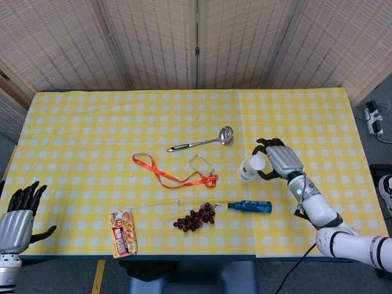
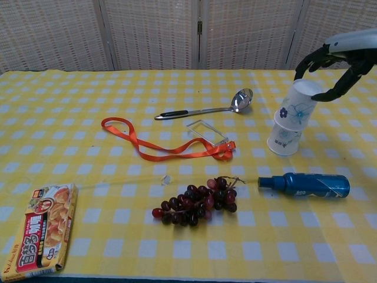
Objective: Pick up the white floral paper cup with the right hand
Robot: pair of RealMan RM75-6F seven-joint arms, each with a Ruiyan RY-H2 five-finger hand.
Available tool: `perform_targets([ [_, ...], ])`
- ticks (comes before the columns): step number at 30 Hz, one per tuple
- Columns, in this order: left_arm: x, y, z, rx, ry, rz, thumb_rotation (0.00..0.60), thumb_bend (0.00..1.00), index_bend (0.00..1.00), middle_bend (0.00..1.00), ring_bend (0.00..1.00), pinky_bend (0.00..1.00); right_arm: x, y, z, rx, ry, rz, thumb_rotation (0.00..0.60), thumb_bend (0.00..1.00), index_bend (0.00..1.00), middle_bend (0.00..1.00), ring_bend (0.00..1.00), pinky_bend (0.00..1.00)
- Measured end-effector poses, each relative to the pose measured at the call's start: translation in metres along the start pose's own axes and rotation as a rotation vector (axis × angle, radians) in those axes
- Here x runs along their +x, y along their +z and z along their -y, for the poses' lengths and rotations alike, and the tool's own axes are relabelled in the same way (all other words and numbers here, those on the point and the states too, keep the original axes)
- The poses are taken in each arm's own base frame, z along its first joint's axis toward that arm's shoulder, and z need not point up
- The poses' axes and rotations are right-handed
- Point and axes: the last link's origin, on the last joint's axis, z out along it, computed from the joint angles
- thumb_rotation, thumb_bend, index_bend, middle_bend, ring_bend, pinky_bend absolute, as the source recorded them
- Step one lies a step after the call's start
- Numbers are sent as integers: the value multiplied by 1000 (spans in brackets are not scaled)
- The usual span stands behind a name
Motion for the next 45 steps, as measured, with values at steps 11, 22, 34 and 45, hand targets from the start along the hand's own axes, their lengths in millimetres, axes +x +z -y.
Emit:
perform_targets([
  [11,0,1,-4,-13,1,1,600,201,15,0,0,0,15,-27,20,124,52,-46,600,398,369,143,122,39],
  [22,-1,-4,1,8,-1,5,600,201,15,0,0,0,-20,15,35,138,26,43,600,398,368,143,123,39],
  [34,-5,-3,3,11,-2,16,600,201,15,0,0,0,-42,39,23,59,-2,95,600,398,368,144,121,39],
  [45,-6,-2,3,13,-3,20,600,202,15,0,0,0,-51,48,20,47,-8,97,600,398,369,143,121,39],
])
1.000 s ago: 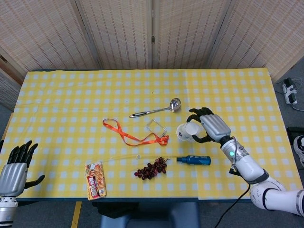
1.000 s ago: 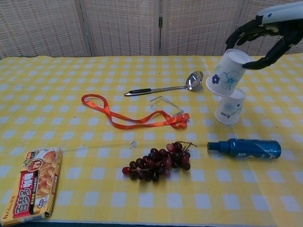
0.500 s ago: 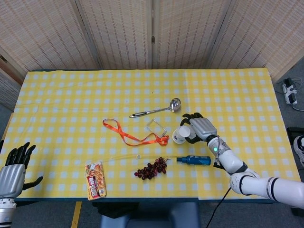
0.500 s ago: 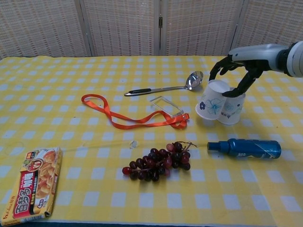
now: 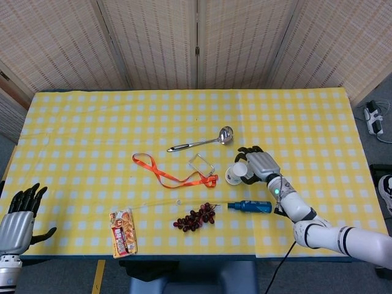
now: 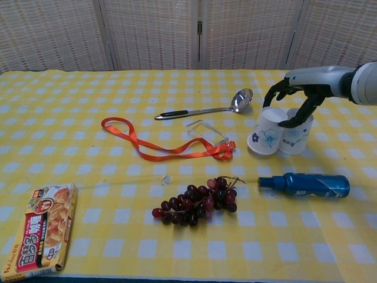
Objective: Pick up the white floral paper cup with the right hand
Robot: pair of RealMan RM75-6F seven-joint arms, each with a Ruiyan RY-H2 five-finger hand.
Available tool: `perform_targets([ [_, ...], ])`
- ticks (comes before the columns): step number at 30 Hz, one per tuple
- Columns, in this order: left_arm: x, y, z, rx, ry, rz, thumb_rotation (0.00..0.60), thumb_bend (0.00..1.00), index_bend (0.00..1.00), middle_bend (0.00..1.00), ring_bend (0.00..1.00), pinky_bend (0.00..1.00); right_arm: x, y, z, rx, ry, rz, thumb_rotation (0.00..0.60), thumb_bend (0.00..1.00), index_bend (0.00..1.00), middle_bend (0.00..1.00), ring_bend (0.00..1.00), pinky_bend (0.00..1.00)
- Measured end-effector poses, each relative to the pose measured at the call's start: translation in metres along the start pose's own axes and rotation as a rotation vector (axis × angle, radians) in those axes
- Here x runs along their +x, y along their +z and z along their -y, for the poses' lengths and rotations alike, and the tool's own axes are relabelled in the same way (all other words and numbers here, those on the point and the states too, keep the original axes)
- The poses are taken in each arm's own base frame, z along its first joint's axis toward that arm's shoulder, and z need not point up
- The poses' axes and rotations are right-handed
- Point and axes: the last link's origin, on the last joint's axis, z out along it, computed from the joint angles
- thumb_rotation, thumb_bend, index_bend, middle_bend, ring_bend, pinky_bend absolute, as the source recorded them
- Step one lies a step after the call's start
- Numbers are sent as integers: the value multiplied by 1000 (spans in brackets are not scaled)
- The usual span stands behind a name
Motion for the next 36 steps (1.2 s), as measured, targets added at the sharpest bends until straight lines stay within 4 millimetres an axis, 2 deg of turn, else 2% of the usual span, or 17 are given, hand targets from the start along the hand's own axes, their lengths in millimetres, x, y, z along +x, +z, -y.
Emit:
perform_targets([
  [4,0,0,1,3,-1,0,600,201,15,0,0,0,-3,3,-1,-6,-4,6,600,397,326,119,111,39],
  [9,-1,0,3,5,-4,1,600,201,15,0,0,0,-4,4,-3,-12,-1,6,600,398,118,88,97,38],
  [12,-1,0,3,4,-6,2,600,201,15,0,0,0,-3,1,-4,-6,-1,4,600,398,42,69,90,32],
  [17,0,2,2,1,-7,-3,600,202,15,0,0,0,6,-14,-7,10,7,-40,600,398,13,50,93,30],
  [23,1,6,-1,-10,-5,-16,600,201,15,0,0,0,24,-47,-22,20,2,-172,600,398,14,43,93,30],
  [27,0,8,-4,-18,3,-36,600,202,17,0,0,0,30,-79,-40,3,-19,-295,600,398,14,40,92,30],
  [32,2,11,-10,-27,18,-73,600,203,24,0,0,0,23,-126,-64,-27,-33,-412,600,398,14,24,86,30],
  [36,3,13,-17,-42,24,-95,600,202,26,0,0,0,8,-169,-80,-38,-32,-483,600,398,13,18,82,30],
])
